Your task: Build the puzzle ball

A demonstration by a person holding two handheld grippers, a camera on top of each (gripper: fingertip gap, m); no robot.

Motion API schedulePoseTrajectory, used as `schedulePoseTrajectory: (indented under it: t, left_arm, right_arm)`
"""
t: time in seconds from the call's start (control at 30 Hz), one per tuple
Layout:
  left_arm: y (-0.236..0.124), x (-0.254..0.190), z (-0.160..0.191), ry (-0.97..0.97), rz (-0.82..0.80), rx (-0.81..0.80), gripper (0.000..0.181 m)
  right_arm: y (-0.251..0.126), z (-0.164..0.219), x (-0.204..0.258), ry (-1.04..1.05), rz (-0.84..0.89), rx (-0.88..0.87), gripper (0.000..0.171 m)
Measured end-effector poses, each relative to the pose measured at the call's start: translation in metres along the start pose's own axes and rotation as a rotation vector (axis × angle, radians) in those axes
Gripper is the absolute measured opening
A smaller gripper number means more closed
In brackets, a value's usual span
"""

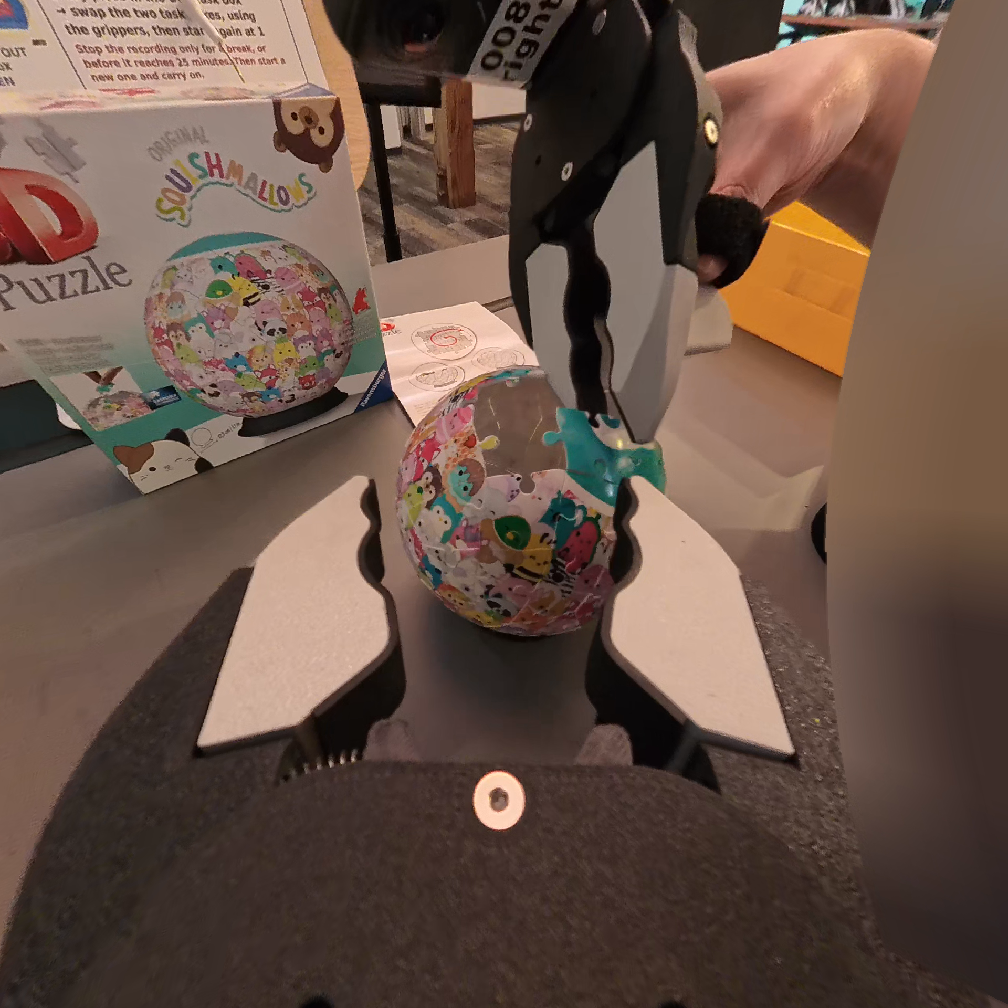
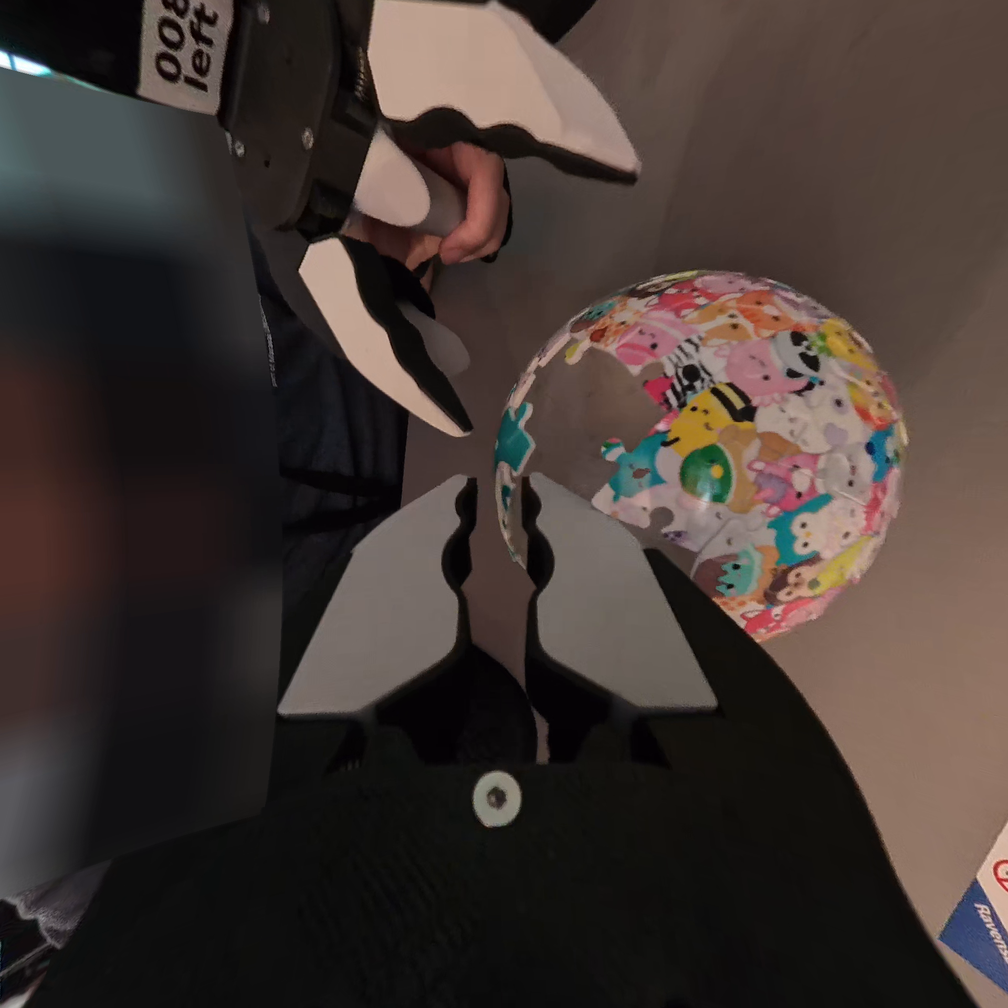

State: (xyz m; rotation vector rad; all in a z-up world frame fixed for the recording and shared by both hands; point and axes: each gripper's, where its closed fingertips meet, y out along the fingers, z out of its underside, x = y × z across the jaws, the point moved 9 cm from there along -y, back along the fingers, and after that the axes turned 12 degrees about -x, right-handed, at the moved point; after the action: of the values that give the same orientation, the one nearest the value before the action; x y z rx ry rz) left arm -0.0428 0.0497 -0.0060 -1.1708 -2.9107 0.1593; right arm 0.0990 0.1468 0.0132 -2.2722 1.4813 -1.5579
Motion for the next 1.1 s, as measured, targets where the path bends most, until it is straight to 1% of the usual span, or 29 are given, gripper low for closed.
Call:
schedulePoseTrajectory:
  t: [0.17, 0.27, 0.47, 0.63, 0.7, 1.1]
  left_arm:
    - [0.000, -0.001, 0.002, -0.002, 0.007, 0.005, 0.082]
    - [0.002, -0.003, 0.003, 0.010, 0.000, 0.017, 0.081]
    - [0.002, -0.001, 0.004, 0.019, -0.027, 0.012, 0.079]
    - [0.000, 0.005, -0.001, -0.031, -0.058, -0.021, 0.077]
    - [0.000, 0.007, -0.002, -0.031, -0.064, -0.020, 0.077]
    - [-0.003, 0.008, -0.001, -0.037, -0.058, -0.022, 0.077]
  right_arm:
    - [0.002, -0.003, -0.003, 0.038, 0.023, -0.055, 0.016]
    - [0.005, -0.002, -0.001, 0.045, 0.047, -0.048, 0.017]
    - [0.010, -0.001, 0.003, 0.094, 0.095, -0.095, 0.018]
    - [0.012, -0.001, 0.004, 0.126, 0.116, -0.123, 0.015]
    - [0.013, -0.001, 0.004, 0.122, 0.128, -0.125, 0.012]
    - [0.014, -0.001, 0.003, 0.143, 0.107, -0.127, 0.009]
